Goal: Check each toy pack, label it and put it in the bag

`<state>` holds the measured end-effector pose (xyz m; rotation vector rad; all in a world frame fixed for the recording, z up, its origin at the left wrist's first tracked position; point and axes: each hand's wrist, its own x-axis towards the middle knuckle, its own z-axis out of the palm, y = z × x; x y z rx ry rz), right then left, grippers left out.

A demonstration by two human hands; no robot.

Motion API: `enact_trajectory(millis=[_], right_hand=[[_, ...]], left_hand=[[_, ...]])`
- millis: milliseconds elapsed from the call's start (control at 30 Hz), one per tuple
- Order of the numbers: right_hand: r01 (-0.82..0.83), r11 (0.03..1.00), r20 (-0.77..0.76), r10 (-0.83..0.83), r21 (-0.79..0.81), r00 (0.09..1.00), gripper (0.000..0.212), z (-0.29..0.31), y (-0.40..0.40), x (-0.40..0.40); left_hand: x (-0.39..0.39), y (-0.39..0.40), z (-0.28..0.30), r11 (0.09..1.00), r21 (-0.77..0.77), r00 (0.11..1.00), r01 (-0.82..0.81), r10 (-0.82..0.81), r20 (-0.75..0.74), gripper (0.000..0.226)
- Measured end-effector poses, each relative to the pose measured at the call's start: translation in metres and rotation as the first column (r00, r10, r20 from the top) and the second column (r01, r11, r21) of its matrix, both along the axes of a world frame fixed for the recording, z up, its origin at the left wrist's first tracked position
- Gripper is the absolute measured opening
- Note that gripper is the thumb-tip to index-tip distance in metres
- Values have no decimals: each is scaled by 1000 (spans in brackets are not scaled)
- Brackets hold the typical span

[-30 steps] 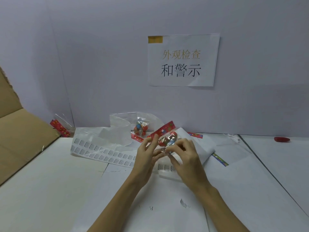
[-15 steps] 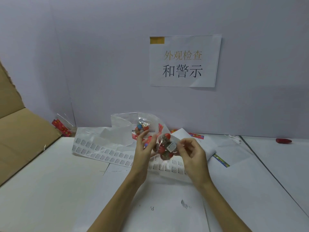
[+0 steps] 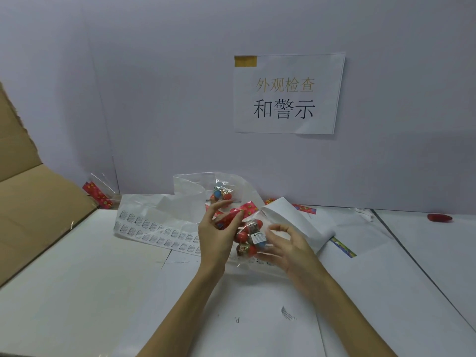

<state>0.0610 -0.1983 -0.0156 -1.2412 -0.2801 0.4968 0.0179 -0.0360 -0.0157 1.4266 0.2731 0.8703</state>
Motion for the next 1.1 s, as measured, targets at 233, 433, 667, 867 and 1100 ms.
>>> enact_trajectory(millis=[233, 433, 667, 867, 1100], right_hand=[[-62, 963, -216, 121, 262, 969, 27, -5, -2, 10], [3, 972, 165, 37, -233, 986, 20, -14, 5, 4], [-70, 977, 157, 102, -201, 982, 54, -2, -3, -1], [48, 864, -62, -20, 502, 998, 48, 47, -99, 12], [202, 793, -109, -171, 575, 979, 50, 29, -184, 9]], left_hand=[[-2, -7, 12, 746, -429, 826, 509, -564, 0, 54], [0, -10, 0, 951, -90, 954, 296, -299, -22, 53], [-1, -12, -2, 980, 72, 983, 185, -185, 0, 58], [1, 2, -2, 992, -54, 993, 114, -114, 16, 40], [9, 0, -13, 990, -40, 981, 135, -139, -138, 40]])
